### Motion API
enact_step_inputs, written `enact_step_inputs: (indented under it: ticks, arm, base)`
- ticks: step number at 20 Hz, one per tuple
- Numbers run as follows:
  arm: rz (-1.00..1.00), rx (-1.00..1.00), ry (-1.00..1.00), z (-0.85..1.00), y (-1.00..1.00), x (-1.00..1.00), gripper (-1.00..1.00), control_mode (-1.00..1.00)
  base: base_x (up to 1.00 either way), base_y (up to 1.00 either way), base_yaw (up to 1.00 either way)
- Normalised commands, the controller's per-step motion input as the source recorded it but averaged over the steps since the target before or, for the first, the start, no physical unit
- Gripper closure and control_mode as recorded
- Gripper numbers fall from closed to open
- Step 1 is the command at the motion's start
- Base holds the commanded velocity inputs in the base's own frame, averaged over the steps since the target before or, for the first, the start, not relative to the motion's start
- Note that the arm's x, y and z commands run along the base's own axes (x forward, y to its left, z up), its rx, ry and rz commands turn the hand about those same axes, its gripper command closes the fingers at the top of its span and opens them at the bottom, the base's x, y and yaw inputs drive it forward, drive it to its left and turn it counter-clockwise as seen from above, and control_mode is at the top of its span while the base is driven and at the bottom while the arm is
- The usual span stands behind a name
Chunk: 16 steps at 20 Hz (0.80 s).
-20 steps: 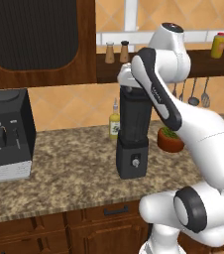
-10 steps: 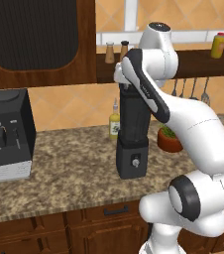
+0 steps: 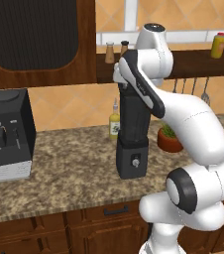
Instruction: Close the lid blender by securely placing the lid on top.
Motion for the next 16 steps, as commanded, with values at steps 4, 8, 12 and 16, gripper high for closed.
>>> enact_step_inputs:
  ticks: [4,8,12,16]
  arm:
    - [0.00,0.00,0.00,-0.26,-0.14,0.13,1.00,-1.00]
    - [0.00,0.00,0.00,-0.23,-0.23,0.06,1.00,-1.00]
    - [0.00,0.00,0.01,-0.15,-0.39,0.01,1.00,-1.00]
    - [0.00,0.00,0.05,-0.03,-0.40,0.00,1.00,-1.00]
  base:
    - [0.00,0.00,0.00]
    - [0.00,0.00,0.00]
    - [0.00,0.00,0.00]
    - [0.00,0.00,0.00]
